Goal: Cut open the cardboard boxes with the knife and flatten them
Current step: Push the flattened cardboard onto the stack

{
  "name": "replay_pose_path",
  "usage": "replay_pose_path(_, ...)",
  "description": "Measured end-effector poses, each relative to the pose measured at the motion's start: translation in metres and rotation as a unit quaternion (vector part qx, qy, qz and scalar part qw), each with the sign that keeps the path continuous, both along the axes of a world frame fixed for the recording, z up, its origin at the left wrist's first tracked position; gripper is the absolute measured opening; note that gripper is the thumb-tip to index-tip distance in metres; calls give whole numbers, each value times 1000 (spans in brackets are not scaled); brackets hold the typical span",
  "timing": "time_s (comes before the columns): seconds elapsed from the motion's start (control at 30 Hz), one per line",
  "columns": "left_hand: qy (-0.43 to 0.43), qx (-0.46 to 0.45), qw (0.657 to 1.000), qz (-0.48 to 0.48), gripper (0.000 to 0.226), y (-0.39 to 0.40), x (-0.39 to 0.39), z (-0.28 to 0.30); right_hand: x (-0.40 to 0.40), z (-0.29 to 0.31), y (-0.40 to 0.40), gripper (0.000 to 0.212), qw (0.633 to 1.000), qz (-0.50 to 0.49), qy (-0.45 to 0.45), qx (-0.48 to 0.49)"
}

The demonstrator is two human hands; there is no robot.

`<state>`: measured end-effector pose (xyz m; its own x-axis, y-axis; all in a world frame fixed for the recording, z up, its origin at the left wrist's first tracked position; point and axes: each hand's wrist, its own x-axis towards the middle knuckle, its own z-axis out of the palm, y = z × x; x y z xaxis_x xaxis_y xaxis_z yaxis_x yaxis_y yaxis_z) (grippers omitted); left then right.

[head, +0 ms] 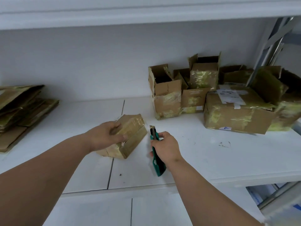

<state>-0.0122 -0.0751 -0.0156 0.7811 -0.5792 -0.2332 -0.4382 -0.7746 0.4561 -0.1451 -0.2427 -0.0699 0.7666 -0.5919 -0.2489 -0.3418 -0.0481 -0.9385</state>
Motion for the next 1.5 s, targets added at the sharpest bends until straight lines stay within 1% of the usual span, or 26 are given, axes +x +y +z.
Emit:
replay_pose_path(0.07, 28, -23, 999, 1, 74, 0, -1, -2, 0, -3, 4, 31, 1000, 5, -7, 25)
replay_pose_path(0.13, 26, -23, 999, 2, 72, 0, 2, -4, 2, -3, 8, 44, 999, 3, -27, 38)
replay_pose_path(0.17, 28, -28, 999, 6, 71, 1, 2, -4, 3, -2, 9, 45, 998, -3, -39, 39)
replay_pose_path(0.27, 40, -43, 998, 18, 71, 3, 5, -7, 4, -1, 8, 38, 997, -21, -64, 37)
replay_pose_path(0.37, 43, -56, 997, 21, 66, 5, 7, -9, 6, -1, 10, 33, 998, -8, -53, 42)
replay_pose_path(0.53, 43, -50, 998, 9, 62, 7, 11, -13, 13, 2, 13, 34, 996, -7, -62, 59)
replay_pose_path(0.73, 46, -56, 997, 7, 59, 6, 15, -14, 22, 14, 13, 27, 995, -5, -72, 74)
replay_pose_path(0.87, 33, -48, 998, 0, 59, 2, 15, -16, 32, 12, 12, 16, 997, -7, -62, 35)
replay_pose_path(1.0, 27, -48, 998, -4, 58, -1, 17, -19, 37, 10, 12, 9, 998, -12, -58, 19)
replay_pose_path(1.27, 23, -52, 998, -15, 58, -1, 26, -28, 36, 10, 23, 11, 998, -6, -58, -19)
replay_pose_path(1.33, 23, -54, 998, -10, 58, -1, 26, -28, 35, 11, 22, 8, 998, -13, -63, -12)
replay_pose_path(1.43, 24, -59, 998, -6, 58, -1, 24, -27, 34, 13, 27, 8, 997, -16, -76, 27)
replay_pose_path(1.5, 19, -57, 998, -12, 58, -3, 22, -26, 33, 11, 32, 8, 997, -2, -72, 10)
